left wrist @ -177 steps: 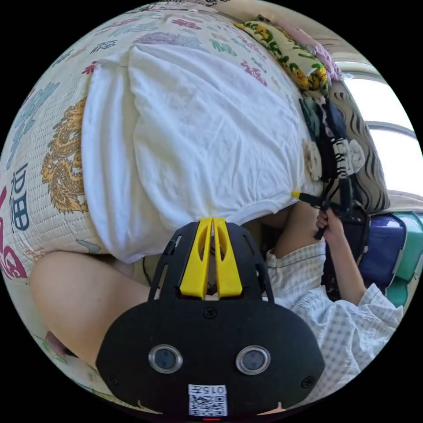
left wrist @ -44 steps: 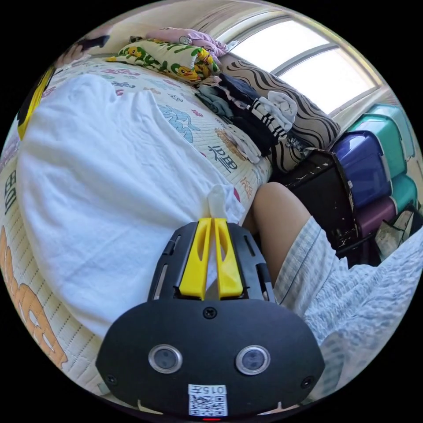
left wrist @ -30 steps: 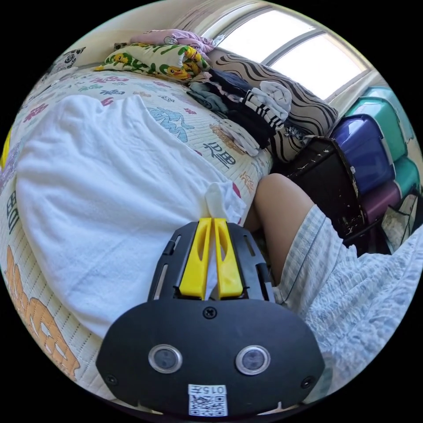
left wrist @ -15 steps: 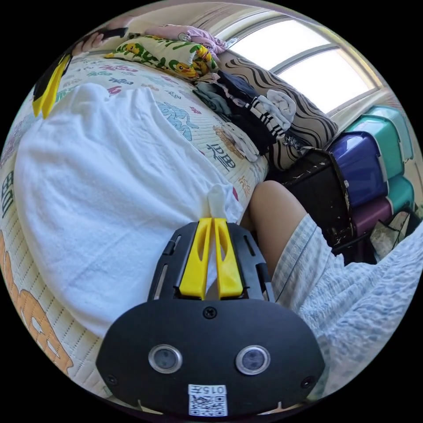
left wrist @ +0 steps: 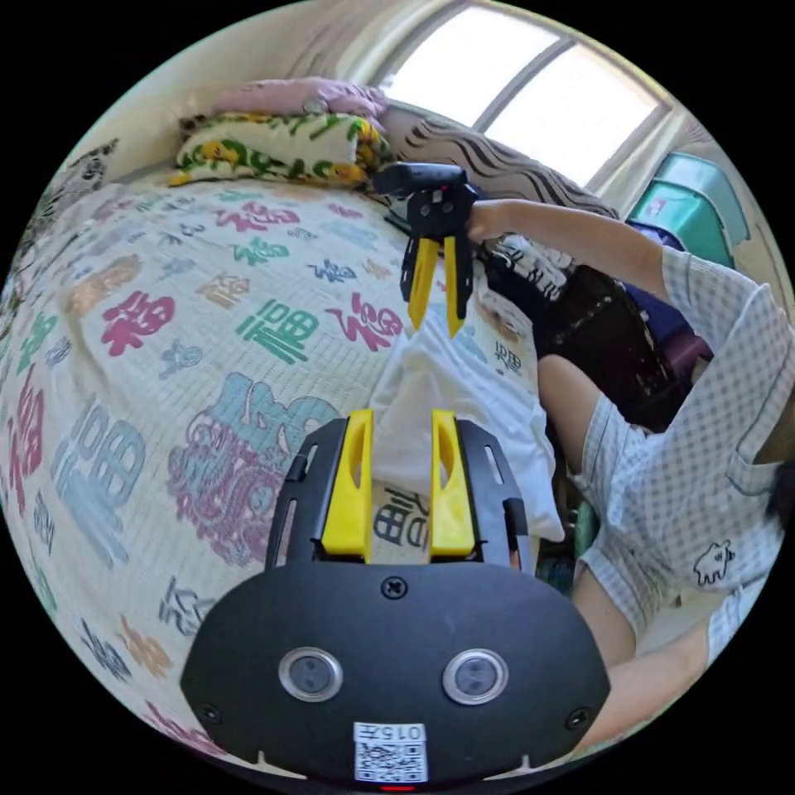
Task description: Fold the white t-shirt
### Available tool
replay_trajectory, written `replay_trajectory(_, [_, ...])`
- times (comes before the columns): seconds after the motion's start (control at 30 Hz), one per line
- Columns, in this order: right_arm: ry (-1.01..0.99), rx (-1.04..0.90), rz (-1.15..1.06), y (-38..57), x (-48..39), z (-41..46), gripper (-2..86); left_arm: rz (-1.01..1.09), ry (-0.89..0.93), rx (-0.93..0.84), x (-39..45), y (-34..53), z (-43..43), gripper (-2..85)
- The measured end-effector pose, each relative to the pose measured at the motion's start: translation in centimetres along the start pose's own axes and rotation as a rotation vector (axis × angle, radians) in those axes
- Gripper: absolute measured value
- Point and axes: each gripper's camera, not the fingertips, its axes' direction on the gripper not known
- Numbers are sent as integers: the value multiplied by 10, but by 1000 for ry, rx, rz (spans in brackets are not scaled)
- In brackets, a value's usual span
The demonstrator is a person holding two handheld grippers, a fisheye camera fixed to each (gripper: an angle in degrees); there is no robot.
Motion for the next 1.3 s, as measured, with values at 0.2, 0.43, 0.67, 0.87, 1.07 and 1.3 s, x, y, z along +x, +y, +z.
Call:
replay_trajectory(0.2, [-2,-6,-3,24,33,54,96,49,148,-252,-31,-41,63,47])
replay_trajectory(0.43, [-15,-4,-28,42,59,95,11,-50,178,-202,-49,-19,22,4])
replay_trajectory(0.67, [-68,114,39,71,94,137,9,-206,217,-175,-58,1,24,4])
replay_trajectory(0.87, [-100,146,130,114,105,179,53,-200,86,-195,-6,3,-21,43])
replay_trajectory(1.07, [-72,479,143,210,49,221,78,-327,-152,-99,124,60,-88,54])
replay_trajectory(1.3, [2,582,95,237,-47,356,81,-355,-187,211,386,57,-34,55])
